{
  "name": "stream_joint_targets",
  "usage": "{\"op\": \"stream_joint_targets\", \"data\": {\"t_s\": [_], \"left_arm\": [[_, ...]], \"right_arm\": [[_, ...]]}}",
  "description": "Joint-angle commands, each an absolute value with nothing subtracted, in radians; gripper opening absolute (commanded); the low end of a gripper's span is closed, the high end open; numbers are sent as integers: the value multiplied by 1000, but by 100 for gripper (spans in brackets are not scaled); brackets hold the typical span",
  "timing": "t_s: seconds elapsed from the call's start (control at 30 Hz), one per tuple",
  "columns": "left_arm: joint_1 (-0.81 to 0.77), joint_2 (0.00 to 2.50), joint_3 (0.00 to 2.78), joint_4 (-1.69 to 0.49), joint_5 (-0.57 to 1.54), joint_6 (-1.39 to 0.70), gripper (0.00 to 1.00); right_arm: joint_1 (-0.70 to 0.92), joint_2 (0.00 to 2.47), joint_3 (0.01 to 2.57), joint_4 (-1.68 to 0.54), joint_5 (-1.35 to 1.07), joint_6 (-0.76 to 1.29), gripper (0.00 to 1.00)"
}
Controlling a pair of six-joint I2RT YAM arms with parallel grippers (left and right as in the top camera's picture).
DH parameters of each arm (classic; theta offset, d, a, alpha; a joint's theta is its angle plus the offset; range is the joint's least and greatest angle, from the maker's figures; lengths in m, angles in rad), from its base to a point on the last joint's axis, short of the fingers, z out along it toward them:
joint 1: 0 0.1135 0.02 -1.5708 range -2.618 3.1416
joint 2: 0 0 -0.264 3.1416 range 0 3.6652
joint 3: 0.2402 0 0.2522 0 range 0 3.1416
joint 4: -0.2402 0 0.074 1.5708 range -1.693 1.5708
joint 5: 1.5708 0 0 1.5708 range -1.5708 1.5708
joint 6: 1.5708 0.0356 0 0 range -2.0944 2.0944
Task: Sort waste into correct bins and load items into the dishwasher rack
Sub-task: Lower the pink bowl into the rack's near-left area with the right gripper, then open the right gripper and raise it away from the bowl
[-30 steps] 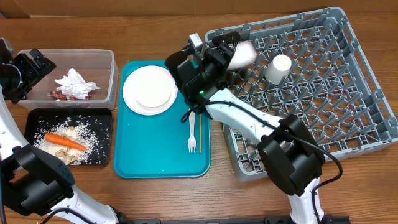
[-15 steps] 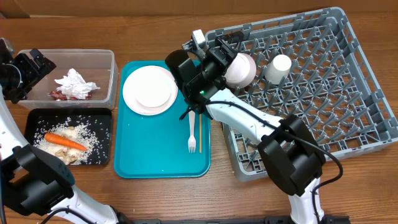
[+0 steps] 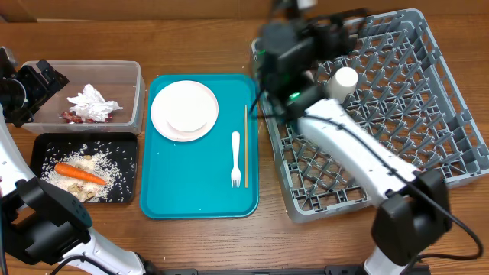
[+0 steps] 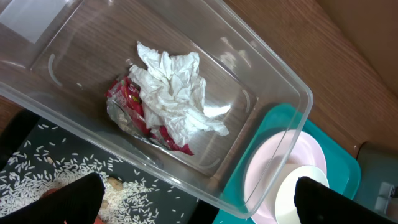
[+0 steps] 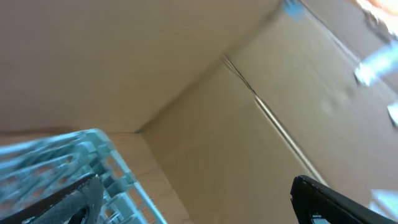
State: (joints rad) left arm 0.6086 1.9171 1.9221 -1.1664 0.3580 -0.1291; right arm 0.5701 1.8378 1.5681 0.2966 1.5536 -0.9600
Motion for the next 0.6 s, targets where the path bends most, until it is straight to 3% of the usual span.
{"op": "stream_joint_targets", "data": {"t_s": [0.0, 0.23, 0.43, 0.57], "left_arm": [[606, 1924, 1920, -1166, 355, -138, 100], [606, 1924, 1920, -1166, 355, -138, 100], [606, 1924, 1920, -1167, 355, -138, 100], [606, 1924, 1920, -1167, 355, -138, 100]], "right_arm": [[478, 1817, 1571, 381, 1573, -1058, 100], [343, 1816, 1571, 632, 1573, -1286, 99], [326, 1802, 1579, 947, 1572, -1535, 100], [340, 1791, 1581, 994, 1572, -1572, 100]]}}
